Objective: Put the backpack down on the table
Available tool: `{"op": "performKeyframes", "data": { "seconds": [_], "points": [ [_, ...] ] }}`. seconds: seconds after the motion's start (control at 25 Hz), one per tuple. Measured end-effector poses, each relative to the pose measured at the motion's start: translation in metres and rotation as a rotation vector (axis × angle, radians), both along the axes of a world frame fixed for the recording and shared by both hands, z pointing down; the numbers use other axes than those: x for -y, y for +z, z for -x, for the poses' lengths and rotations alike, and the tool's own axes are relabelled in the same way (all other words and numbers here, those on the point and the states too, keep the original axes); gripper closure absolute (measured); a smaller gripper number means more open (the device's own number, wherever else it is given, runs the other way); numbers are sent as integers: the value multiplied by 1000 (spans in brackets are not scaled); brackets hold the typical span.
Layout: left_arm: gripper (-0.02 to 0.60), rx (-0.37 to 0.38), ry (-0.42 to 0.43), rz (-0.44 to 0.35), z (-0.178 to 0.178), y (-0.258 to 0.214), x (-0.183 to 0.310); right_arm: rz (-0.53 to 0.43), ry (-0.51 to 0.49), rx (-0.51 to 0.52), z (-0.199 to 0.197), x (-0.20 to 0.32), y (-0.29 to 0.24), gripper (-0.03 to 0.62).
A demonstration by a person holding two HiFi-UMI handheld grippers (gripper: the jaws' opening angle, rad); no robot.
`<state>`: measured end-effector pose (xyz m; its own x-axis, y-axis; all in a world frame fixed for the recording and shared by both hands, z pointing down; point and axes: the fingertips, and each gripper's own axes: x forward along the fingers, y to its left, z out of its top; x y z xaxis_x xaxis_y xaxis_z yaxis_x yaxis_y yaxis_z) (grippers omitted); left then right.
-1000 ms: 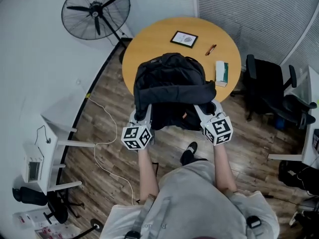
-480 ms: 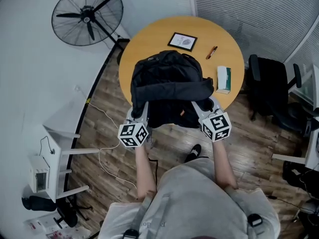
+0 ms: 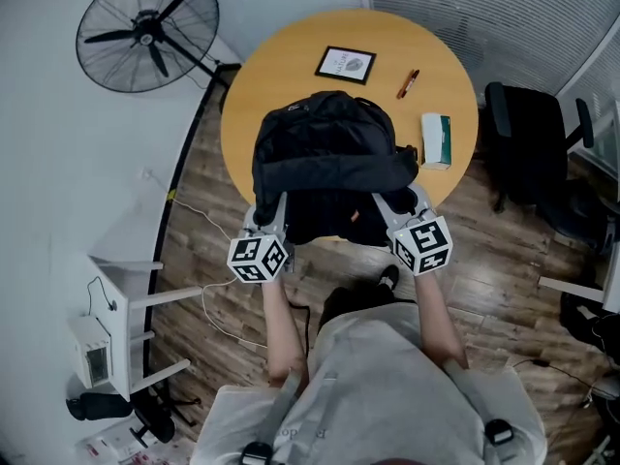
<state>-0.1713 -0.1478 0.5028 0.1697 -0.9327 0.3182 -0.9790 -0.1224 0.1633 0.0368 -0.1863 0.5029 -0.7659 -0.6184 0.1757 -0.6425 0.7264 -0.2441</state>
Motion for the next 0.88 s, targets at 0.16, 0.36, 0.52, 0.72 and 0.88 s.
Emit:
{"op": "performKeyframes", "data": {
  "seconds": [0.16,0.36,0.52,0.72,0.88],
  "points": [
    [509,-3,34,-3,-10,7,8,6,41,0,-12,-2,5,467],
    [509,-15,87,-6,-18,14,21,16,100,-7,-26,4,13,467],
    [509,-26,133,-5,-5,16,34,25,149,-3,-19,8,16,467],
    [509,-34,161,0,24,20,54,42,188,8,2,13,18,467],
    [509,-41,199,26,39,31,79,73,232,-4,12,27,27,467]
  ]
}}
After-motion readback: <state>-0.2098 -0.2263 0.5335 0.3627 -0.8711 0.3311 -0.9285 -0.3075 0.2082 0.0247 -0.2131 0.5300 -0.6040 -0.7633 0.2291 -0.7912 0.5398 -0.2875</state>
